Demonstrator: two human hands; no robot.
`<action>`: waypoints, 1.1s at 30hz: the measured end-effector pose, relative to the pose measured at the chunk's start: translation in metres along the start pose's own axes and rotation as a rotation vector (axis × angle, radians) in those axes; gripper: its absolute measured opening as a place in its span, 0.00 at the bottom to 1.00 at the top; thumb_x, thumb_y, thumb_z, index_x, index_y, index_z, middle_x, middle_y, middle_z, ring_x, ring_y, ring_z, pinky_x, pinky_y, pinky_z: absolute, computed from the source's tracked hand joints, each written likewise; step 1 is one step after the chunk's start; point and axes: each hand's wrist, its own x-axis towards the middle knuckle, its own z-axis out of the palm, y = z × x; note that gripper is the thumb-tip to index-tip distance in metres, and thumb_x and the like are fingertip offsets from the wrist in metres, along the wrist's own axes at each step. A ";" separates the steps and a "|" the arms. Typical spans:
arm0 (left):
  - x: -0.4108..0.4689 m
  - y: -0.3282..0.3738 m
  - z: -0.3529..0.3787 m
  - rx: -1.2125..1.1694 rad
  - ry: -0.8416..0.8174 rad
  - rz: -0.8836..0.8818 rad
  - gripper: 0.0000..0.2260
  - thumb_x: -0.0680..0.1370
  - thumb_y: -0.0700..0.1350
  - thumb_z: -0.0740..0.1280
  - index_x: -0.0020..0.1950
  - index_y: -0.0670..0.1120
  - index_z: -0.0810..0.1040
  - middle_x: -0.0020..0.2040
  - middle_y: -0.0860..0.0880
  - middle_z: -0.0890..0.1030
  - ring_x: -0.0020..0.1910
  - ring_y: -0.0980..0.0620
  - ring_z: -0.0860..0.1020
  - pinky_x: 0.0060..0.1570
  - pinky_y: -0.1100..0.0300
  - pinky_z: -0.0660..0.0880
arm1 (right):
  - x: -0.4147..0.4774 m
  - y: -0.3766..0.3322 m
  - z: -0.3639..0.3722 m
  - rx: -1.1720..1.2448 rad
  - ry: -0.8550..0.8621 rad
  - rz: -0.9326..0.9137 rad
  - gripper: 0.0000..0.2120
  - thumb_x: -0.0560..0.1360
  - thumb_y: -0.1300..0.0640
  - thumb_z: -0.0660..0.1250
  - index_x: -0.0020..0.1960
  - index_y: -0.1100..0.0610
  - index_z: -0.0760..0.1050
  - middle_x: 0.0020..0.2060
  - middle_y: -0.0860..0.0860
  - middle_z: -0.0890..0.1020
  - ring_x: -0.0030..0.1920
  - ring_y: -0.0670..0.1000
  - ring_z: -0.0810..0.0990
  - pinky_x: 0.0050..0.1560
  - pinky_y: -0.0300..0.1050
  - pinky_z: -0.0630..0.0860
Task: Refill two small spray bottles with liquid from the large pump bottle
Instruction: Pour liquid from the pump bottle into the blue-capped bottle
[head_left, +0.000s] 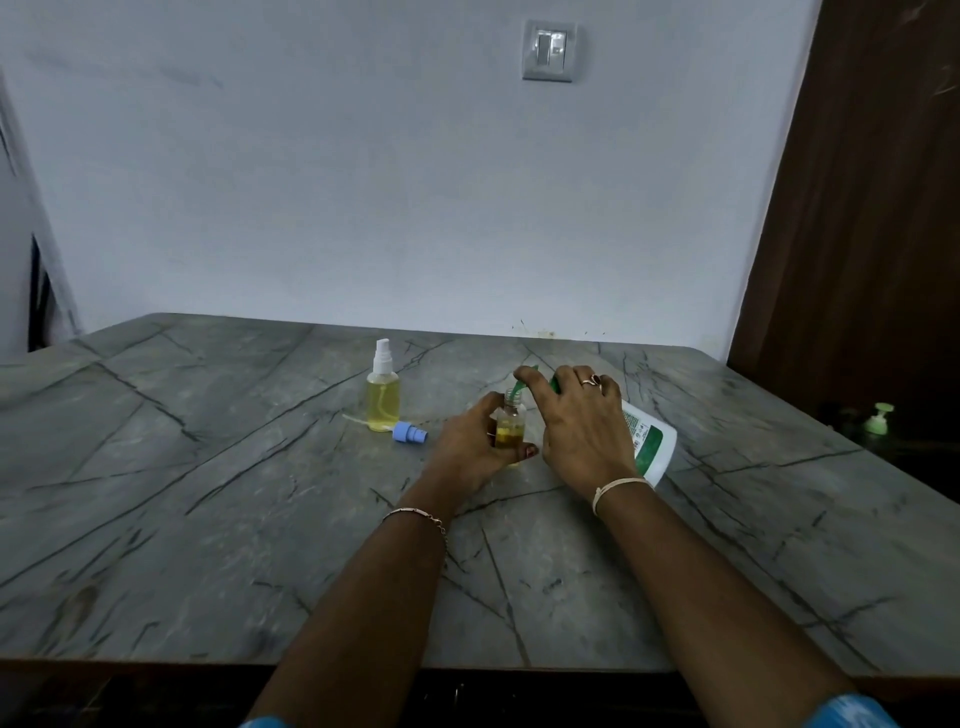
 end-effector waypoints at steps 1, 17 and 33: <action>0.000 0.000 0.000 0.003 0.001 0.003 0.26 0.69 0.52 0.75 0.63 0.51 0.70 0.57 0.48 0.81 0.46 0.55 0.77 0.47 0.64 0.72 | 0.001 -0.001 0.000 0.009 0.004 0.003 0.37 0.69 0.55 0.70 0.73 0.47 0.56 0.57 0.56 0.75 0.59 0.58 0.72 0.61 0.56 0.66; 0.002 -0.002 0.001 0.039 0.008 -0.027 0.29 0.68 0.55 0.75 0.65 0.52 0.69 0.58 0.47 0.80 0.53 0.49 0.79 0.51 0.60 0.73 | -0.004 0.003 0.003 -0.071 0.030 -0.035 0.45 0.69 0.59 0.70 0.76 0.43 0.48 0.53 0.58 0.76 0.56 0.60 0.74 0.58 0.59 0.69; -0.001 -0.001 0.001 0.015 0.038 0.005 0.25 0.68 0.55 0.75 0.62 0.52 0.70 0.51 0.49 0.83 0.46 0.52 0.80 0.46 0.63 0.73 | 0.001 -0.002 0.004 -0.054 0.054 -0.009 0.38 0.64 0.58 0.74 0.70 0.47 0.61 0.51 0.56 0.76 0.54 0.58 0.74 0.56 0.57 0.69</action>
